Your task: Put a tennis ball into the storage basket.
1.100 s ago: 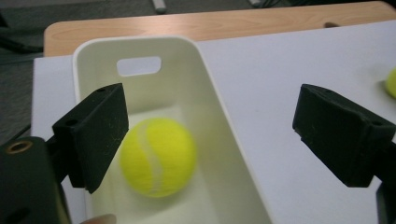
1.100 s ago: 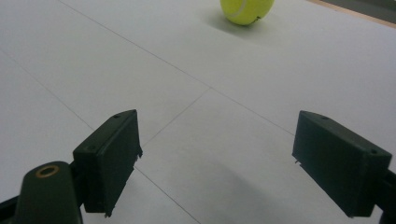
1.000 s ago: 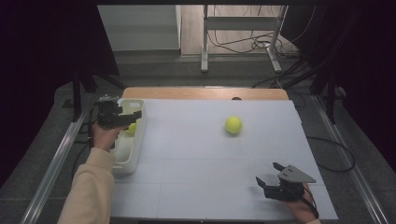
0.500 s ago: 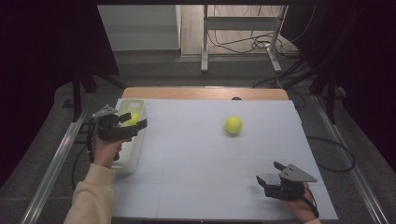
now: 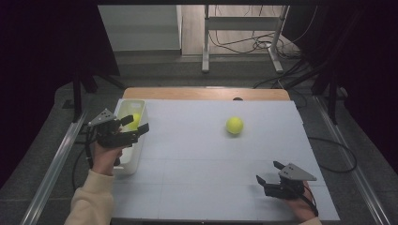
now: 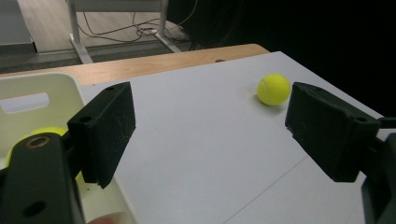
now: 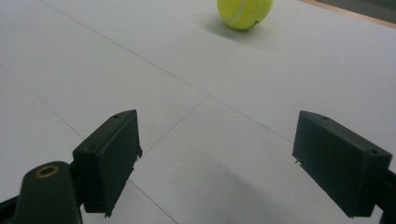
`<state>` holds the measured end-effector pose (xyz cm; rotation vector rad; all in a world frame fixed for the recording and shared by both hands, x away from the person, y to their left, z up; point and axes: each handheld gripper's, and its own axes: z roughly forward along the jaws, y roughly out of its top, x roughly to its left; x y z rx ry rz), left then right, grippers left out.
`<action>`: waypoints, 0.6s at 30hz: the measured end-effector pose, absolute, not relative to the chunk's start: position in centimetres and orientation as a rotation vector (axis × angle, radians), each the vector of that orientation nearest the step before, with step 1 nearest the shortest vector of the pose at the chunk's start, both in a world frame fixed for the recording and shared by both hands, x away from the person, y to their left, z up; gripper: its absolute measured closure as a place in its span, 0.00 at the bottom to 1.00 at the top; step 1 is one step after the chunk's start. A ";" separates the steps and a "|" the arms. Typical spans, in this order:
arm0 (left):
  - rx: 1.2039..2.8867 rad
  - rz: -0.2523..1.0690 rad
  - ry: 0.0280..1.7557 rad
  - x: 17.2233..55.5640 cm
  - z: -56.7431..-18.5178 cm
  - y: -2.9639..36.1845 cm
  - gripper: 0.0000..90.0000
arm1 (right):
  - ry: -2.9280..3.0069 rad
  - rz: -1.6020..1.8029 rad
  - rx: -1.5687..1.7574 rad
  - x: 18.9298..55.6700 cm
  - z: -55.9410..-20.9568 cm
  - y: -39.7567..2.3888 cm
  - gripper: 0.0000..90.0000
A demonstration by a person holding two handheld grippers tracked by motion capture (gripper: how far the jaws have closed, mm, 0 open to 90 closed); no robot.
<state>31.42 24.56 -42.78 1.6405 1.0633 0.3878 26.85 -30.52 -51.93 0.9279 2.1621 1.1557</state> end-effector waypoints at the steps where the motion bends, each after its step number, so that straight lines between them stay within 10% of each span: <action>1: 1.639 0.385 1.061 31.4 -42.8 24.5 0.18 | 2.165 1.145 0.923 26.9 -51.9 -30.4 0.17; 18: 1.711 0.353 1.018 31.2 -43.7 21.4 0.18 | 2.176 1.174 0.911 27.1 -52.0 -30.2 0.17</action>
